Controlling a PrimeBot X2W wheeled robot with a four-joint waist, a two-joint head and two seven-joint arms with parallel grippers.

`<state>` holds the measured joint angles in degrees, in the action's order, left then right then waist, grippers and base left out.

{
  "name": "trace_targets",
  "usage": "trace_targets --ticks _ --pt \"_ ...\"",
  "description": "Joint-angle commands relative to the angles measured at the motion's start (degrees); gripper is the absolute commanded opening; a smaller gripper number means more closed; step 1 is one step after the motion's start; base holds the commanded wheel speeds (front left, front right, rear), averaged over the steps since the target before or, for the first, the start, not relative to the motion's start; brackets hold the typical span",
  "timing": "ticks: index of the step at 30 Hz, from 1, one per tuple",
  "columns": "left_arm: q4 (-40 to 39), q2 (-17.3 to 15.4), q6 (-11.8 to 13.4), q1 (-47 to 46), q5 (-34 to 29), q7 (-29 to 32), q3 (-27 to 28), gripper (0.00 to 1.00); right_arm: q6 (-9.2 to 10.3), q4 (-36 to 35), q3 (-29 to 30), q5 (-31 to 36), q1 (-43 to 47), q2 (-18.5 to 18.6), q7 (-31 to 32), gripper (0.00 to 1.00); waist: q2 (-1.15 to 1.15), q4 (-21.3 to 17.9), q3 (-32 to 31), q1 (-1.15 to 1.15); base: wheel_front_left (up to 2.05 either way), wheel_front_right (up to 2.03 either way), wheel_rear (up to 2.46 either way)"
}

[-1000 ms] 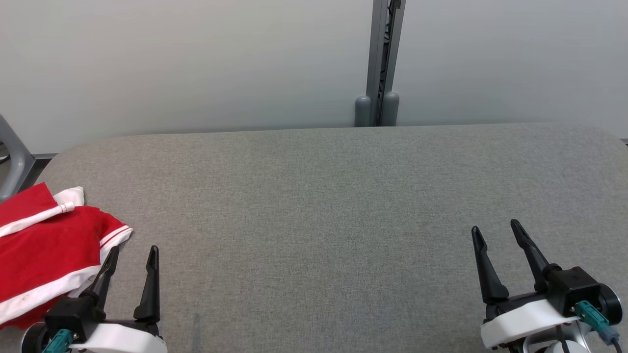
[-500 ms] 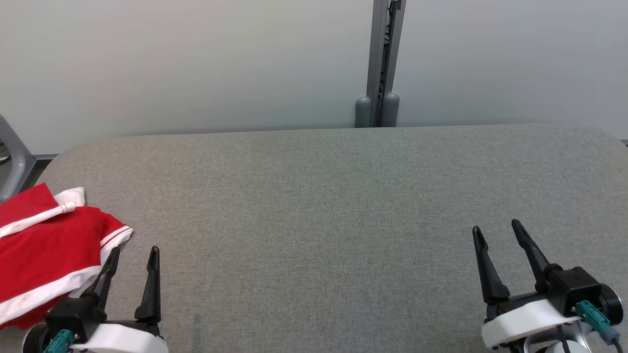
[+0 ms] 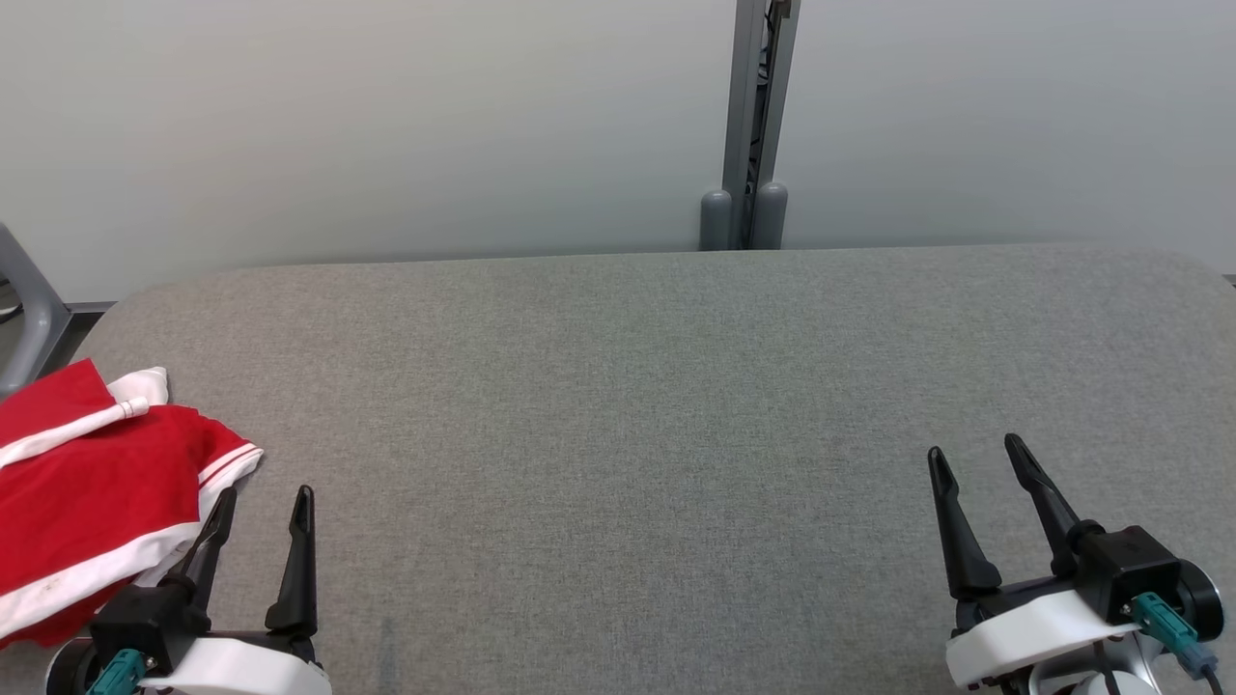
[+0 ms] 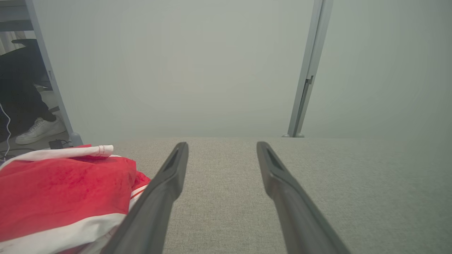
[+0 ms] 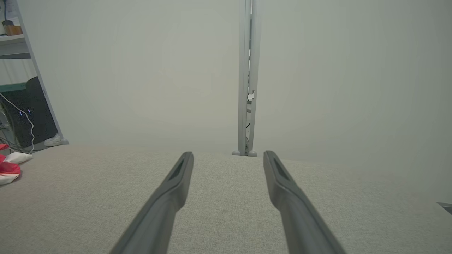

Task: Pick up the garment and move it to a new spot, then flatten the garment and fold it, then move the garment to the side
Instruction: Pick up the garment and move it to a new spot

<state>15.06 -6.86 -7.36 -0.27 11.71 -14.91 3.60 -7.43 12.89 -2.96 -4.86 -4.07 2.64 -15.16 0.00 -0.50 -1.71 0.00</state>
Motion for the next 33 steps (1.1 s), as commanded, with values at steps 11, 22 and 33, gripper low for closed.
trace_targets --ticks 11,22,33 --pt "0.41 -0.35 -0.11 -0.76 0.25 -0.23 -0.05 1.0 -0.11 0.23 -0.49 -0.97 0.44 0.47 -0.15 1.0 0.0 1.47 -0.31 0.0 0.0 0.0 0.0" --pt "1.17 -0.76 -0.01 -1.38 0.45 -0.24 0.3 1.0 -0.12 0.76 -1.38 -2.5 0.57 0.46 -0.15 1.0 0.0 7.54 -0.95 0.0 0.0 0.0 0.0" --pt "0.71 -0.8 0.36 -1.1 1.44 -0.23 1.18 1.0 -0.12 1.79 -3.55 -5.11 0.9 0.46 -0.15 1.0 0.0 15.22 -0.98 0.0 0.0 0.0 0.0"
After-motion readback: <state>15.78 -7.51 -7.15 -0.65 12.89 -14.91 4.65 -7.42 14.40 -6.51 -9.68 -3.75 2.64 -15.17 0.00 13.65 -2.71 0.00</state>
